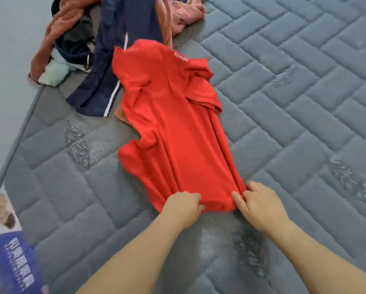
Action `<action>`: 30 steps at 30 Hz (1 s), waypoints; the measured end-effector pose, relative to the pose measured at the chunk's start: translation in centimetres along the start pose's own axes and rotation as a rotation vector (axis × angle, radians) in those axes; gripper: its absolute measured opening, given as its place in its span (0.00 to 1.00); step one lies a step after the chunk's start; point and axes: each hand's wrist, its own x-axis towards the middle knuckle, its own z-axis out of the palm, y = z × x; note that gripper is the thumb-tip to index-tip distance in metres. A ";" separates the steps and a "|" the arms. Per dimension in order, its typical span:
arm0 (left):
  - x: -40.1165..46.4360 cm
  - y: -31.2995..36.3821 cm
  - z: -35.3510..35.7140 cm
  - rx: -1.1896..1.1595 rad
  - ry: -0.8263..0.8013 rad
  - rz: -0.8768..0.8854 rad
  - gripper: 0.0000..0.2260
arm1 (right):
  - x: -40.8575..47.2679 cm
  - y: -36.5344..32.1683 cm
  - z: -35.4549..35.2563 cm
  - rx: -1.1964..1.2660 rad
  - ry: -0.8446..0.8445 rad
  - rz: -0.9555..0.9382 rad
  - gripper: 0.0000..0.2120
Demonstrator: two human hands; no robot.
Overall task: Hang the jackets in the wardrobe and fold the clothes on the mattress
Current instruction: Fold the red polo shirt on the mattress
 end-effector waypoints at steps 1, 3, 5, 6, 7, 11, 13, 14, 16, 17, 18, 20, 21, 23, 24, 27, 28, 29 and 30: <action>-1.9 2.0 1.7 -0.056 -0.114 0.024 0.13 | -2.6 1.3 -0.1 -0.104 -0.143 0.028 0.44; -5.8 5.8 4.2 -0.125 -0.294 0.107 0.11 | -7.4 3.9 0.0 -0.239 -0.372 0.045 0.51; -8.0 7.9 4.5 -0.038 -0.345 0.174 0.09 | -10.8 6.4 0.0 -0.293 -0.487 0.101 0.54; -8.3 8.2 3.9 0.026 -0.297 0.191 0.09 | -11.9 7.2 -0.3 -0.306 -0.489 0.135 0.52; -8.1 8.0 3.1 0.061 -0.205 0.187 0.09 | -12.6 7.7 -0.7 -0.304 -0.444 0.169 0.48; -6.2 7.4 -1.6 -0.511 0.394 -0.100 0.11 | -12.0 6.8 -1.9 -0.115 -0.078 0.121 0.31; -5.5 7.8 -4.0 -0.802 0.584 -0.237 0.07 | -10.7 5.0 -2.0 0.274 0.071 0.056 0.22; -5.3 7.7 -4.9 -0.834 0.606 -0.211 0.04 | -10.1 3.9 -2.3 0.498 0.089 0.079 0.13; -5.9 7.3 -6.1 -0.714 0.509 -0.074 0.06 | -9.1 2.8 -2.7 0.778 0.088 0.191 0.07; -6.5 7.0 -6.1 -0.615 0.403 -0.023 0.07 | -8.8 2.7 -2.7 0.785 0.064 0.212 0.09; -7.2 6.5 -5.6 -0.530 0.259 0.008 0.06 | -8.7 2.7 -3.0 0.689 -0.030 0.205 0.10; -8.9 5.6 -3.6 -0.443 -0.231 -0.006 0.05 | -8.8 2.8 -2.9 0.359 -0.393 0.122 0.11; -9.9 5.3 -2.7 -0.415 -0.562 -0.081 0.10 | -8.9 2.7 -2.6 0.191 -0.599 0.083 0.12; -10.8 4.6 -1.5 -0.311 -1.043 -0.204 0.16 | -8.8 2.3 -2.0 -0.052 -0.943 0.038 0.18; -10.4 3.8 -1.5 -0.298 -1.014 -0.215 0.15 | -8.4 2.1 -2.1 -0.055 -1.002 0.051 0.20; -6.9 -0.3 -2.7 -0.437 -0.233 -0.292 0.15 | -5.1 2.0 -2.5 0.377 -0.664 0.249 0.22; -5.6 -1.5 -3.6 -0.452 0.025 -0.350 0.17 | -3.6 2.0 -2.8 0.455 -0.454 0.279 0.24; -4.4 -2.8 -4.5 -0.467 0.226 -0.423 0.20 | -2.0 1.8 -3.1 0.479 -0.280 0.296 0.28; -3.2 -4.0 -5.0 -0.506 0.363 -0.510 0.23 | -0.3 1.5 -3.2 0.461 -0.149 0.308 0.31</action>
